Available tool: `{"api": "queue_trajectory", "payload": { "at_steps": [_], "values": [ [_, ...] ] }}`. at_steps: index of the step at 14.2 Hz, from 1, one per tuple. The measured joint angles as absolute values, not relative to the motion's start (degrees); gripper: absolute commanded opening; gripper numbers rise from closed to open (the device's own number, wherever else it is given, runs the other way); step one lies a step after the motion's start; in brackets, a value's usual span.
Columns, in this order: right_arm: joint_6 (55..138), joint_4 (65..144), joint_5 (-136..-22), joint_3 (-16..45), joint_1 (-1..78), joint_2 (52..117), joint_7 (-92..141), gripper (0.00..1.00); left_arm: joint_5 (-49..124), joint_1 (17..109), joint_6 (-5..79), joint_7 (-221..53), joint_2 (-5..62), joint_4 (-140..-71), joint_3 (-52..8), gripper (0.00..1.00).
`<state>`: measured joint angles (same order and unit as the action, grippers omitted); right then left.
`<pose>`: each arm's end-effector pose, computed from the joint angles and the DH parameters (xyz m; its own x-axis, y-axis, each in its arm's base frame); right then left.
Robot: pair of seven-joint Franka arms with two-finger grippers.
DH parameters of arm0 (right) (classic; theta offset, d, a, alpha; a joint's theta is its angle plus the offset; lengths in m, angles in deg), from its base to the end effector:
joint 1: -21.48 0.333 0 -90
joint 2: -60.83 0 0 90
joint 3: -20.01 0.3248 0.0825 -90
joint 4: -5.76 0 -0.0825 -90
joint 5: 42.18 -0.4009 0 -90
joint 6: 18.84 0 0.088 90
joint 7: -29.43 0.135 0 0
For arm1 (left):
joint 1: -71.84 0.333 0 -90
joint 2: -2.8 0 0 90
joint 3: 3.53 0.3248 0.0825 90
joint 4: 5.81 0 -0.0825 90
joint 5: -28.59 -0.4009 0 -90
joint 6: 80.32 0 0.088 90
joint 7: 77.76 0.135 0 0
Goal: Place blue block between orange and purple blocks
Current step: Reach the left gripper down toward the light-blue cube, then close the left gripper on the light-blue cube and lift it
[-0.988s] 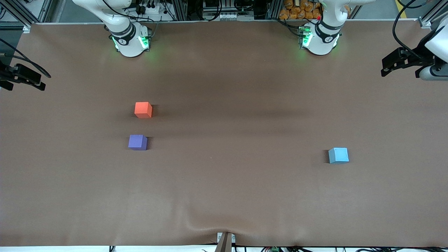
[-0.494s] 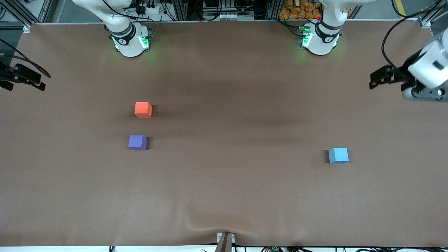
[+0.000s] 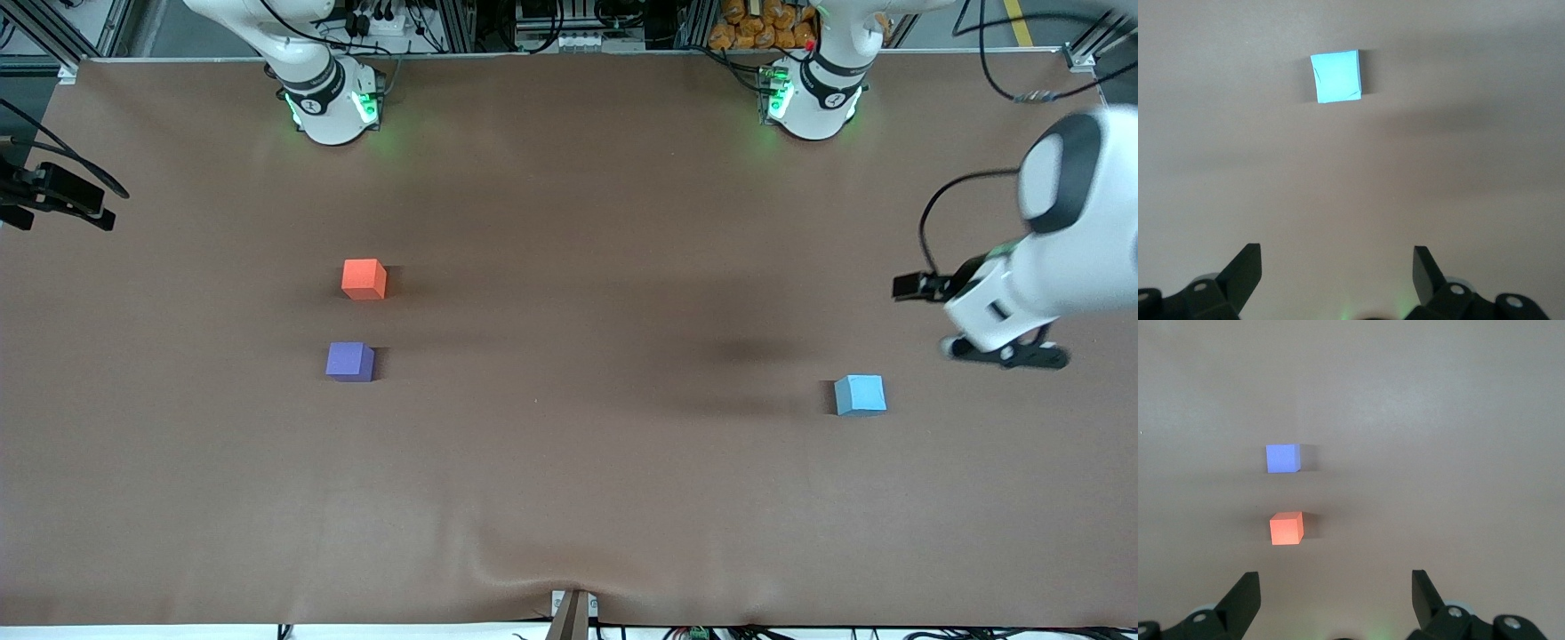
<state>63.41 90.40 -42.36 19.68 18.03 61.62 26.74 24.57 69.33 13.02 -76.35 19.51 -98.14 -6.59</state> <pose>0.5592 -0.0365 0.6311 0.9983 -0.0185 -0.0553 -0.0188 -0.9998 -0.0057 0.6247 -0.0491 0.4142 0.9545 -0.1239 -0.2714 -0.1409 -0.9890 -0.0443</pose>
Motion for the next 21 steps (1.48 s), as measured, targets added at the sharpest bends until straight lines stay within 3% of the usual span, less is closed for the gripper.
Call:
{"api": "queue_trajectory", "payload": {
  "at_steps": [8,14,21],
  "values": [
    [63.4,90.4,-42.4,19.6,18.0,61.6,26.7,1.00,24.2,71.3,40.0,-76.2,22.1,-114.2,-6.3,1.00],
    [63.4,90.4,-42.4,19.6,18.0,61.7,26.8,1.00,24.2,73.0,53.1,-75.9,30.0,-114.8,-6.2,1.00],
    [63.4,90.4,-42.4,19.6,18.0,61.7,26.8,1.00,24.2,73.0,53.9,-75.9,36.3,-110.1,-6.3,1.00]
  ]
}}
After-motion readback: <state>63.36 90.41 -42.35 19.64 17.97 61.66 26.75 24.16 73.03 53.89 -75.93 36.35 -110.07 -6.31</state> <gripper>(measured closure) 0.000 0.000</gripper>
